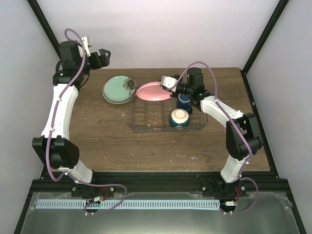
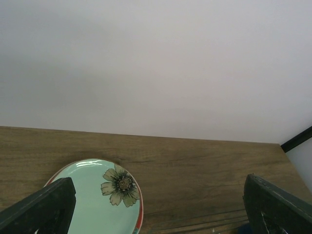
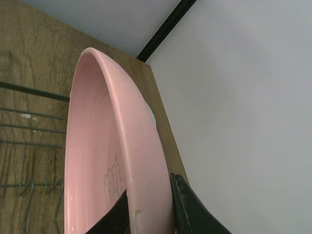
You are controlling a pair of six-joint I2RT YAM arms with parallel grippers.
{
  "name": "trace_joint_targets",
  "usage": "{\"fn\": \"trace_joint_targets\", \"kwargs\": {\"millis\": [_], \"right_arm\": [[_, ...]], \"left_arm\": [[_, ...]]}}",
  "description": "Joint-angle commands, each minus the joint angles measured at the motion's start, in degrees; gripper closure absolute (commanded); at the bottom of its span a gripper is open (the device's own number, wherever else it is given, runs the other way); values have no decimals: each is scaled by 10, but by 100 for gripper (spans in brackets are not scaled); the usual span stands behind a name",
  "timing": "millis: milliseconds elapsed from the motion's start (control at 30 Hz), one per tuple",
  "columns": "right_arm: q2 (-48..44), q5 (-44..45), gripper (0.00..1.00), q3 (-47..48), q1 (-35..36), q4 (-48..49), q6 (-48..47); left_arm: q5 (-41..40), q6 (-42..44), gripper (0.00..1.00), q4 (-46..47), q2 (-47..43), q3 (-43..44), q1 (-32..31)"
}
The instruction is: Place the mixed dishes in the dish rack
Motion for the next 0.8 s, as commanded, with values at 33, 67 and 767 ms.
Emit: {"fn": "trace_joint_targets", "kwargs": {"millis": [33, 67, 767], "right_arm": [[6, -14, 99, -19, 0, 34, -25], [6, -15, 99, -25, 0, 39, -27], [-2, 0, 69, -70, 23, 57, -31]], "left_arm": [[-2, 4, 5, -2, 12, 8, 3], [0, 3, 5, -1, 13, 9, 3], [-7, 14, 5, -9, 46, 12, 3]]}}
